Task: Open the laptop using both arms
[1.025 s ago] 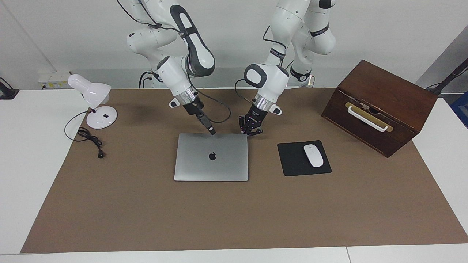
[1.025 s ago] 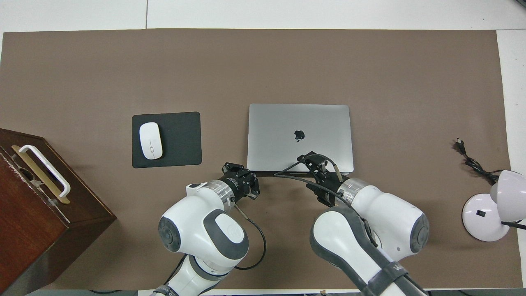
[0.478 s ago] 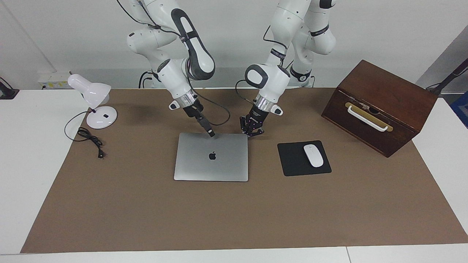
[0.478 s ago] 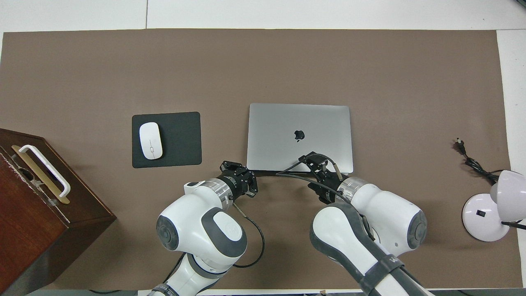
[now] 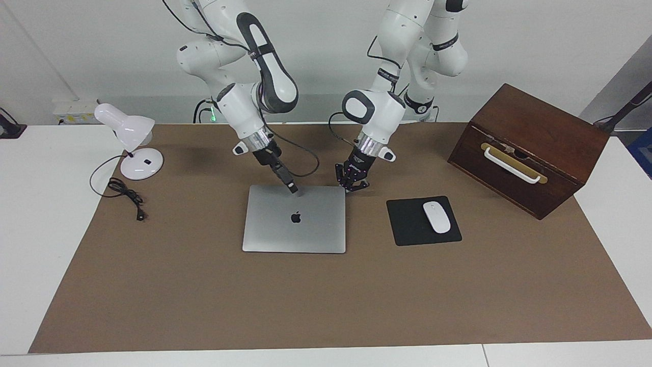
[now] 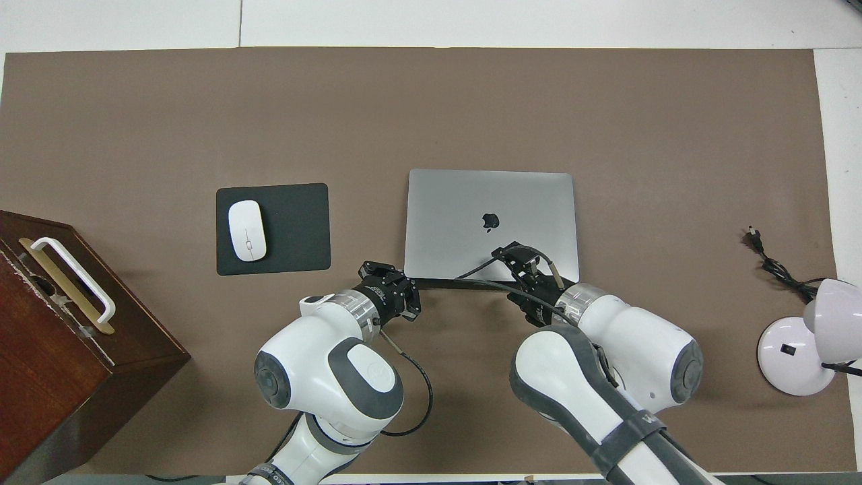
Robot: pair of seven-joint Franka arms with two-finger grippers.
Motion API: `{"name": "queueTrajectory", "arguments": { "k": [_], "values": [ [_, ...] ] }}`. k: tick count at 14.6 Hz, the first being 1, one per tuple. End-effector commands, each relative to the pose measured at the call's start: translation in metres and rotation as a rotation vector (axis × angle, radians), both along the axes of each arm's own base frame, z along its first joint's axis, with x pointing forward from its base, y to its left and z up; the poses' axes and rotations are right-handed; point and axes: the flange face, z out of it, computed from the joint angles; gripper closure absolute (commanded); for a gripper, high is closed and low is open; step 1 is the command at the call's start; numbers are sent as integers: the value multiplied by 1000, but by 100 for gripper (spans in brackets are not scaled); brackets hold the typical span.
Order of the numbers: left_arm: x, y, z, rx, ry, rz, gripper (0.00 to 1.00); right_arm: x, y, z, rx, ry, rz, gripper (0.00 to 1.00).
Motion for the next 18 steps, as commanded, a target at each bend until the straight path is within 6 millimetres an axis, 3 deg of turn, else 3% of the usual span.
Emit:
{"name": "queueTrajectory", "arguments": {
  "k": [1, 6, 11, 18],
  "values": [
    [8, -1, 1, 9, -19, 1, 100, 8, 3, 2, 2, -25, -5, 0],
    [4, 2, 5, 14, -30, -15, 100, 21, 11, 12, 20, -47, -9, 0],
    [-2, 2, 3, 22, -28, -30, 100, 23, 7, 10, 16, -47, -15, 0],
    [-9, 10, 8, 27, -32, -36, 100, 45, 7, 22, 27, -86, -27, 0]
  ]
}}
